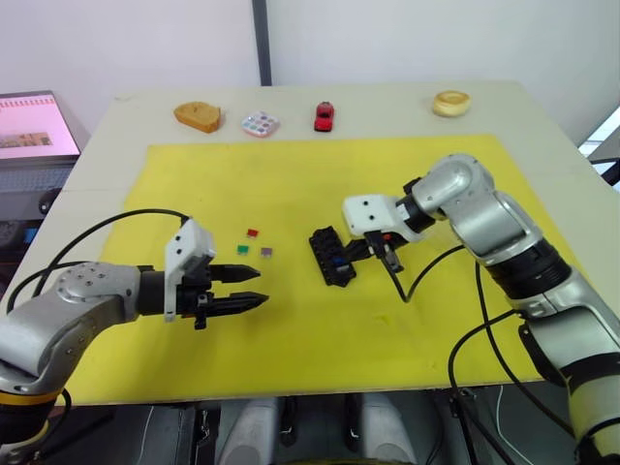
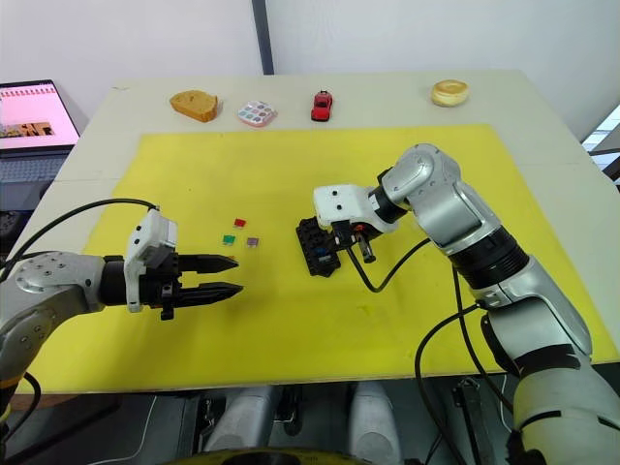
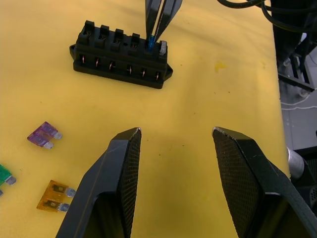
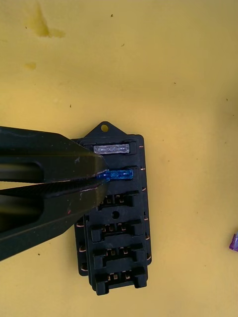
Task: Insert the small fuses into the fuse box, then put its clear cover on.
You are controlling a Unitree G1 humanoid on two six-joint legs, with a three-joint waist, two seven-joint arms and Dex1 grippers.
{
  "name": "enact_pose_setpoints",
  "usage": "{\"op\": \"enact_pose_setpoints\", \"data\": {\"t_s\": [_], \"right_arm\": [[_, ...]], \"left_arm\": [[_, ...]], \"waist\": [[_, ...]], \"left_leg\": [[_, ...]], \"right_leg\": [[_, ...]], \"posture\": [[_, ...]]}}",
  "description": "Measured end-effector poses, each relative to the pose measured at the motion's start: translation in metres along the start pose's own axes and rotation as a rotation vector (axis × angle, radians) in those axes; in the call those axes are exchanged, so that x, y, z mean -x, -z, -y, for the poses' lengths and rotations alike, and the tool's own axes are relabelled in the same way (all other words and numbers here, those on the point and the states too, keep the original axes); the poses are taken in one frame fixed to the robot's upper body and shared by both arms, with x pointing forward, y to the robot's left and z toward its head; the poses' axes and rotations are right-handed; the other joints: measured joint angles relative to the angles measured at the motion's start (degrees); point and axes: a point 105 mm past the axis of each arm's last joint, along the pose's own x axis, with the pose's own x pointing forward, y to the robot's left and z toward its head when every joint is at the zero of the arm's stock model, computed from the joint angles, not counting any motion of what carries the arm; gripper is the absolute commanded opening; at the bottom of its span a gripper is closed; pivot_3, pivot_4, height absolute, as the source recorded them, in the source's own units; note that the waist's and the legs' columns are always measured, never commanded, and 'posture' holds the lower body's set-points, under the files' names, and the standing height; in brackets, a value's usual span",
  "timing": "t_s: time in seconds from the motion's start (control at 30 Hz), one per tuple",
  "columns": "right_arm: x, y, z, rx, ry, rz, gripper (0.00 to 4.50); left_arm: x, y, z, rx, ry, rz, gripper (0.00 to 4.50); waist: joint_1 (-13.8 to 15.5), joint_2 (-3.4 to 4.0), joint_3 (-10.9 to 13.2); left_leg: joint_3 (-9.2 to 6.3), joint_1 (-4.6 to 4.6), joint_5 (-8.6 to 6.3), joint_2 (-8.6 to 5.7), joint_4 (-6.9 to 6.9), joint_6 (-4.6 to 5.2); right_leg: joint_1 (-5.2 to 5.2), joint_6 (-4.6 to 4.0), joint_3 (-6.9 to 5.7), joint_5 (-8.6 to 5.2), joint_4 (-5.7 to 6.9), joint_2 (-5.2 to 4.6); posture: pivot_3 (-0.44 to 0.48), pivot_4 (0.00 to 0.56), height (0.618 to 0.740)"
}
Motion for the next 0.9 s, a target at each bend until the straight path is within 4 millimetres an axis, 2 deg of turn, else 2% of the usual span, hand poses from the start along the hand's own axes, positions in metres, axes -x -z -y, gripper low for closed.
{"op": "enact_pose_setpoints", "data": {"t_s": [0.9], "right_arm": [[-0.0008, -0.0022, 0.0007, 0.004, 0.009, 0.005, 0.0]], "left_arm": [[0.0003, 0.0005, -0.0014, 0.006, -0.004, 0.002, 2.4]], "waist": [[0.0, 0.0, 0.0]], "left_leg": [[0.0, 0.0, 0.01, 0.0, 0.02, 0.01]], "right_leg": [[0.0, 0.0, 0.0, 0.0, 0.02, 0.01]], "posture": [[0.0, 0.15, 0.74]]}}
